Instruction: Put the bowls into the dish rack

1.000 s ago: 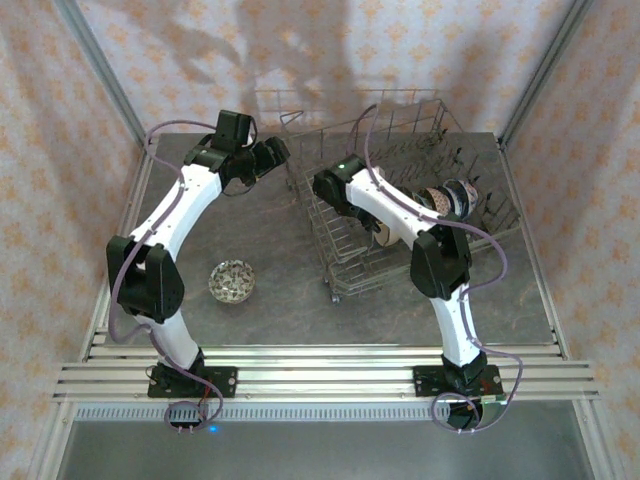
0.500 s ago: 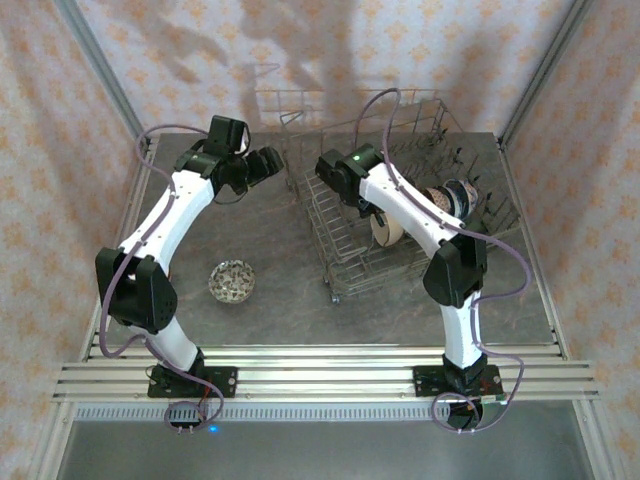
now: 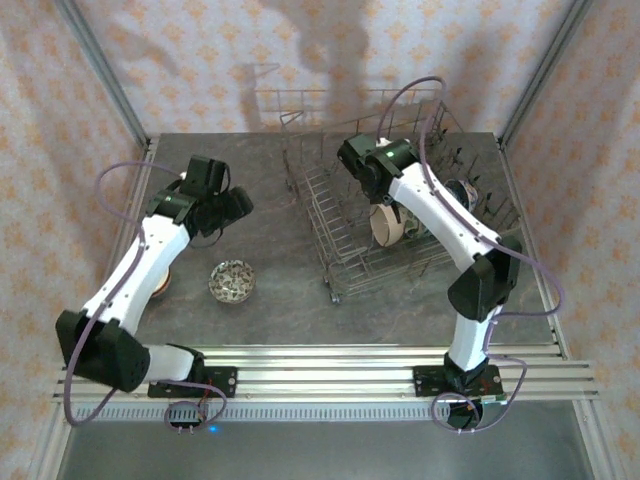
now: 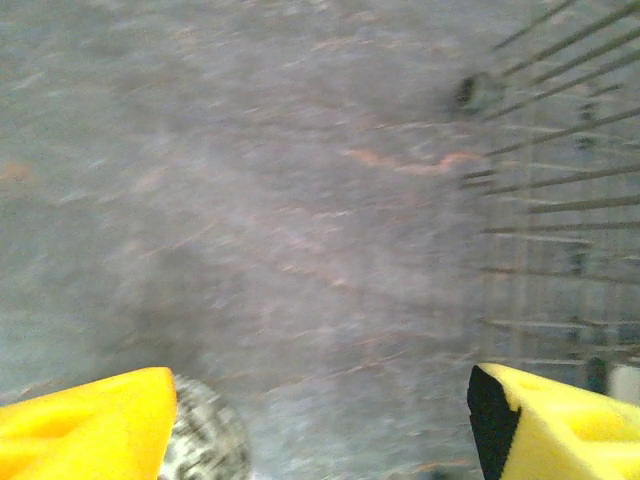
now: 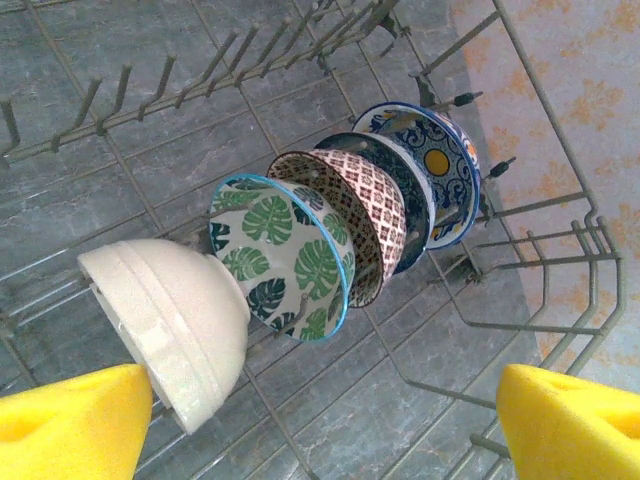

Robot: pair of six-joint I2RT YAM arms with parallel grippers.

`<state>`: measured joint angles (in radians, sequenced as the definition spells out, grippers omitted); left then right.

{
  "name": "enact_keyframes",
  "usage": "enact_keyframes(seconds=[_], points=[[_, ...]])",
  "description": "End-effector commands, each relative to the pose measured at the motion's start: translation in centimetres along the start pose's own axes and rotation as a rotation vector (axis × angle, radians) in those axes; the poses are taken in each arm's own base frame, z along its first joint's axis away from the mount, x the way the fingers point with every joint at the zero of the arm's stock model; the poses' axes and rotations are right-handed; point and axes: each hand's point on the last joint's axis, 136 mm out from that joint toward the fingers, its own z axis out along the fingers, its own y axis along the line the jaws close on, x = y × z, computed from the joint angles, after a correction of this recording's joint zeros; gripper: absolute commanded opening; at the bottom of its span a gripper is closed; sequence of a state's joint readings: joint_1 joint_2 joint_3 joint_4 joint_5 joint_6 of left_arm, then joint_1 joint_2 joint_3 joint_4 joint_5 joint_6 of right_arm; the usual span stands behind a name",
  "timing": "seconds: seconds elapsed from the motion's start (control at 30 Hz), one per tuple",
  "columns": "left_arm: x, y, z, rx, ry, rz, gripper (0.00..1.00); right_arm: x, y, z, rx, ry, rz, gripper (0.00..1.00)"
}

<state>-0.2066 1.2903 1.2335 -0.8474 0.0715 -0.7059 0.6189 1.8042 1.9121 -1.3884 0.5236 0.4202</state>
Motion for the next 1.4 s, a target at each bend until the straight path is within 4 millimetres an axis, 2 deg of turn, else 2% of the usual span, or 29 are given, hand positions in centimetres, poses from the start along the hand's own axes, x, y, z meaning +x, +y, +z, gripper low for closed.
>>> enact_keyframes(seconds=[0.0,0.13,0.23,0.33,0.47,0.67,0.97,1.23,1.37], points=[[1.5,6.0,-1.1,-0.206,-0.045,-0.048,0.78,1.6,-0.5,-0.6,-0.064,0.014,0.011,0.88],[5.5,9.2,-1.0,-0.235,0.013,-0.127,0.78,3.4,-0.8,-0.6,-0.114,0.015,-0.006,0.88],[8.0,11.1,0.4,-0.252,0.041,-0.193,0.77,3.6,-1.1,-1.5,-0.177,-0.02,-0.02,0.88],[9.6,11.9,2.3,-0.267,0.068,-0.215,0.77,3.7,-0.8,-1.8,-0.232,-0.062,-0.019,0.88],[11.2,12.4,4.6,-0.285,0.128,-0.216,0.74,4.5,-0.5,-1.3,-0.233,-0.03,-0.016,0.88],[12.2,12.5,6.8,-0.296,0.174,-0.19,0.66,5.3,0.0,-0.4,-0.21,0.013,-0.048,0.88],[13.4,12.6,8.3,-0.278,0.214,-0.157,0.4,5.6,0.6,0.0,-0.215,0.035,-0.058,0.88],[13.3,11.8,8.0,-0.24,0.223,-0.137,0.18,5.6,1.0,0.1,-0.223,0.048,-0.061,0.88],[12.5,10.5,7.5,-0.173,0.209,-0.129,0.1,5.3,0.9,0.0,-0.214,0.043,-0.067,0.88]])
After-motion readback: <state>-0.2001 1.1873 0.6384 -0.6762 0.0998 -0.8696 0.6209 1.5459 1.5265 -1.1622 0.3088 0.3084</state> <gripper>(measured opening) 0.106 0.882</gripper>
